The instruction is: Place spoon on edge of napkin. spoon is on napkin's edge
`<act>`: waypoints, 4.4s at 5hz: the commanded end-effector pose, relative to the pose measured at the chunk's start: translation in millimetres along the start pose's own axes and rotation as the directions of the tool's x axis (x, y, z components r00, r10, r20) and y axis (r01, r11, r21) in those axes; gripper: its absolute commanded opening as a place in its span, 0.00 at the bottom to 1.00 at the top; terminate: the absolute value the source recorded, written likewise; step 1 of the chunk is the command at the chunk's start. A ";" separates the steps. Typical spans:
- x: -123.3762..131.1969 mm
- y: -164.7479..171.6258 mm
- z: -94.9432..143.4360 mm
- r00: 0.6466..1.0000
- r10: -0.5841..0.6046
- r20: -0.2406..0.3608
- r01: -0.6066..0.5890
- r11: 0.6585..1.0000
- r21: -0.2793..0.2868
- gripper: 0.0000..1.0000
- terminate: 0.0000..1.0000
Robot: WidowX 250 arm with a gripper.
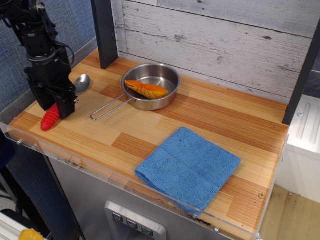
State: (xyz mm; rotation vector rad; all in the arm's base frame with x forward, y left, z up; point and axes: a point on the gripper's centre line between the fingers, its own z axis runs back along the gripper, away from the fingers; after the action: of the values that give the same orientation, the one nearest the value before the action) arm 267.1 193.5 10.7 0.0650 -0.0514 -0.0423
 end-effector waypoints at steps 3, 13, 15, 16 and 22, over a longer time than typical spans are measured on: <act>1.0 -9.6 36.2 0.997 -0.028 0.066 0.027 0.999 0.021 0.00 0.00; 62.7 -227.7 77.7 0.945 -0.279 0.171 0.293 0.954 -0.062 0.00 0.00; 78.6 -243.4 55.1 0.945 -0.296 0.136 0.306 0.950 -0.060 0.00 0.00; 85.1 -249.9 43.6 0.948 -0.294 0.123 0.303 0.950 -0.069 0.00 0.00; 82.3 -232.8 60.9 0.949 -0.280 0.142 0.286 0.958 -0.027 1.00 0.00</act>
State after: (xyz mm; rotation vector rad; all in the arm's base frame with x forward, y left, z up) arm 338.6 -44.5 44.0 0.0168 -0.1275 -0.3334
